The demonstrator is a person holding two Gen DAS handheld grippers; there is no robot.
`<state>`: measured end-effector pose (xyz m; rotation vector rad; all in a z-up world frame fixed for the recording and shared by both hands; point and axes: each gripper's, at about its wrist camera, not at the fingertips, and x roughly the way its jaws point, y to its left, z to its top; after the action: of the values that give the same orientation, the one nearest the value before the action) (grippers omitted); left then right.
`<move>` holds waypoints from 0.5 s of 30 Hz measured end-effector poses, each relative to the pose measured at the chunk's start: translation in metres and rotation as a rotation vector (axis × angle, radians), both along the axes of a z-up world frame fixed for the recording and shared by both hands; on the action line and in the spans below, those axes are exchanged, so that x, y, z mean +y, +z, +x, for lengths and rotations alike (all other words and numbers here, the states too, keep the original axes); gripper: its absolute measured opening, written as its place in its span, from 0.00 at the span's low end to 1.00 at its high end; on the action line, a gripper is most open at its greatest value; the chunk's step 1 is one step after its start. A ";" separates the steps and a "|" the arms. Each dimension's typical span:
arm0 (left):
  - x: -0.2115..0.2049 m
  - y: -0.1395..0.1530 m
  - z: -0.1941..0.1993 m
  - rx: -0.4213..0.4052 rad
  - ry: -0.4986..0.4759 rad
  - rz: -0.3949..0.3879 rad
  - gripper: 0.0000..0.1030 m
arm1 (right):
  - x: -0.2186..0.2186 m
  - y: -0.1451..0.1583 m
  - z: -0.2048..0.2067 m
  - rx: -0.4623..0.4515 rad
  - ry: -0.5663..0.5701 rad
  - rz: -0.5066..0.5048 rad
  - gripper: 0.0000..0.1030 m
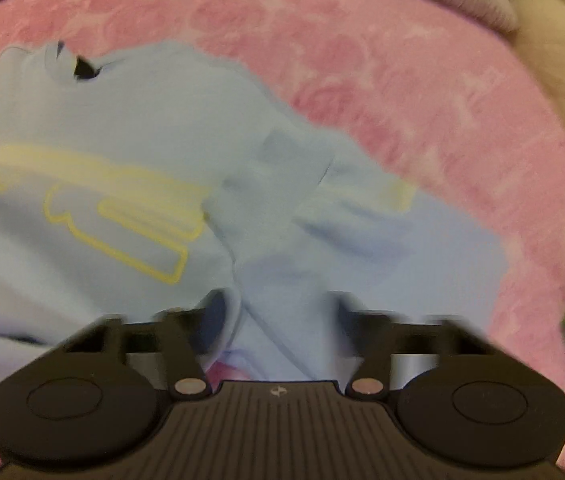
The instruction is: Fold clothes
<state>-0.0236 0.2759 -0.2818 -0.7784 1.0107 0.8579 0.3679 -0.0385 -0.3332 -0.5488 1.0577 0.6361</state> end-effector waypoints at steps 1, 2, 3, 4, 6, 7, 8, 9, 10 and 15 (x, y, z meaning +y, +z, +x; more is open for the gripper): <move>-0.002 0.001 -0.001 0.000 -0.009 0.001 0.44 | -0.005 0.002 0.004 0.011 -0.028 0.033 0.00; -0.004 0.002 -0.002 0.001 -0.019 -0.001 0.45 | -0.017 0.013 0.011 -0.007 -0.087 0.074 0.00; -0.006 0.002 -0.003 0.003 -0.030 -0.004 0.45 | -0.031 0.025 0.018 -0.030 -0.150 0.115 0.00; -0.008 0.002 -0.004 0.005 -0.038 -0.009 0.45 | -0.049 0.038 0.026 -0.069 -0.232 0.152 0.00; -0.012 0.002 -0.006 0.006 -0.058 -0.025 0.45 | -0.090 0.064 0.042 -0.159 -0.416 0.216 0.00; -0.014 0.002 -0.008 0.000 -0.065 -0.034 0.45 | -0.115 0.070 0.051 -0.186 -0.545 0.229 0.00; -0.017 0.002 -0.010 -0.007 -0.073 -0.044 0.46 | -0.141 0.075 0.060 -0.210 -0.679 0.239 0.07; -0.019 0.003 -0.012 -0.015 -0.081 -0.053 0.49 | -0.166 0.080 0.068 -0.233 -0.812 0.249 0.27; -0.022 0.003 -0.014 -0.024 -0.093 -0.063 0.51 | -0.191 0.079 0.075 -0.201 -0.940 0.247 0.33; -0.034 0.005 -0.020 -0.105 -0.162 -0.131 0.71 | -0.229 0.056 0.047 0.035 -1.047 0.362 0.62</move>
<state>-0.0433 0.2421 -0.2767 -0.8320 1.0289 0.6107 0.4145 -0.2677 -0.2776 0.3512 1.0653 -0.1042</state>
